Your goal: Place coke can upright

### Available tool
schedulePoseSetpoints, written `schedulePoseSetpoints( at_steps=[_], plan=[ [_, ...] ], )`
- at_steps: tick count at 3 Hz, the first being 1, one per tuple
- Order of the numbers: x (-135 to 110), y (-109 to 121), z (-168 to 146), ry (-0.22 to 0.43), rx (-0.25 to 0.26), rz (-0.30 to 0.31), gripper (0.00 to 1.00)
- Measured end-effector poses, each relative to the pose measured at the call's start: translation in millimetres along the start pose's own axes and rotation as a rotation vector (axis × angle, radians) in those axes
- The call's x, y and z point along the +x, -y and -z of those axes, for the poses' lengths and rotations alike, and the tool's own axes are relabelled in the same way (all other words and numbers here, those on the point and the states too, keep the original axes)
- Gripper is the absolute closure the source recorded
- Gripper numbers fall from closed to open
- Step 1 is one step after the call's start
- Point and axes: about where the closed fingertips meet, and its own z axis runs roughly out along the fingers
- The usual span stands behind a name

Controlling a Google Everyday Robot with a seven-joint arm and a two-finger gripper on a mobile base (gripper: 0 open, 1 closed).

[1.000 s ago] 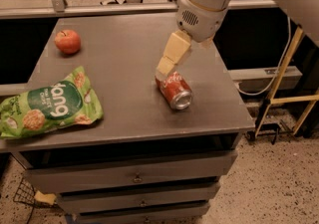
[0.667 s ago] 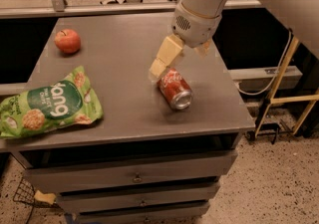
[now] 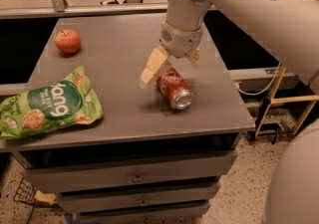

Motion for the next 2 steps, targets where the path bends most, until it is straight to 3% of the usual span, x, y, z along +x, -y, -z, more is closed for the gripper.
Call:
schedulePoseSetpoints(
  at_steps=[1, 2],
  plan=[
    [-5.8, 1.5, -12.0, -0.033, 0.009, -0.029, 0.00],
    [-6.1, 3.7, -18.0, -0.050, 0.017, -0.055, 0.18]
  ],
)
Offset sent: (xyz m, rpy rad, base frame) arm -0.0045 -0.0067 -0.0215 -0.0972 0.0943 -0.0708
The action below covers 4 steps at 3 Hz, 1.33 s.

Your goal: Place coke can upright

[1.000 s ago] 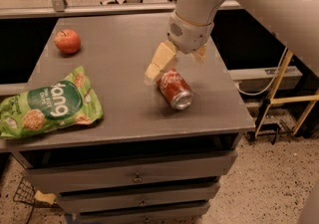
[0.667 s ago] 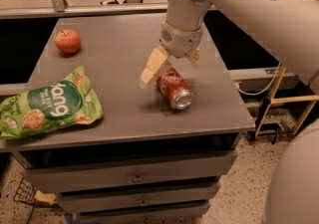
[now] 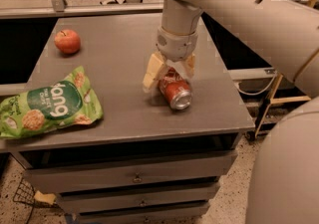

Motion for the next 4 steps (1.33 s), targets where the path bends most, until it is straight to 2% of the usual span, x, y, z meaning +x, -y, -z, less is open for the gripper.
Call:
schedulePoseSetpoints(
  at_steps=[1, 2, 3, 4],
  plan=[
    [-3, 2, 0, 0.015, -0.001, -0.007, 0.49],
    [-5, 3, 2, 0.043, -0.014, 0.004, 0.71],
    [-6, -5, 17, 0.184, -0.090, 0.089, 0.95],
    [-18, 2, 50, 0.427, -0.126, 0.205, 1.00]
  ],
)
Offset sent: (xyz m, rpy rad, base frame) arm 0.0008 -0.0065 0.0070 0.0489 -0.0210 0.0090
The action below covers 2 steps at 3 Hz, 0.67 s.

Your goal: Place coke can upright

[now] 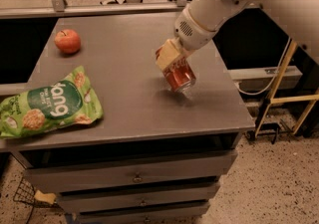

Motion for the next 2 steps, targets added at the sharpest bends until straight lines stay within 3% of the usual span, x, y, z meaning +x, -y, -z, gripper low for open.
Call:
schedulePoseSetpoints(
  at_steps=[2],
  plan=[
    [-24.5, 0.3, 26.7, 0.439, -0.083, 0.156, 1.00]
  ],
)
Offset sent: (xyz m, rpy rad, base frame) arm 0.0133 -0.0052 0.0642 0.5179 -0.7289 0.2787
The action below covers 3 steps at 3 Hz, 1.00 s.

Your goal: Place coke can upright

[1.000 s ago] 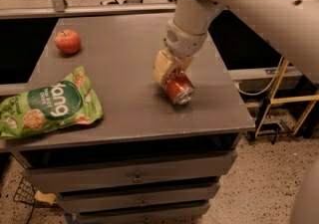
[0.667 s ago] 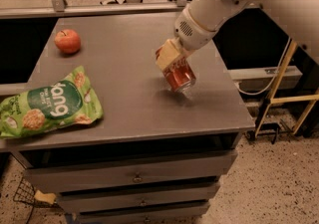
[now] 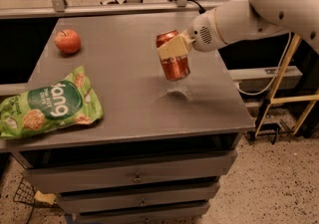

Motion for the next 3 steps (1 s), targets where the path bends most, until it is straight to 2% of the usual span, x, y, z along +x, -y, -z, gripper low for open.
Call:
schedulePoseSetpoints(
  at_steps=[1, 2, 3],
  plan=[
    [-7, 1, 4, 0.196, -0.001, 0.063, 1.00],
    [-13, -1, 9, 0.309, 0.013, 0.176, 1.00],
    [-18, -7, 9, 0.334, 0.019, 0.277, 1.00]
  ],
)
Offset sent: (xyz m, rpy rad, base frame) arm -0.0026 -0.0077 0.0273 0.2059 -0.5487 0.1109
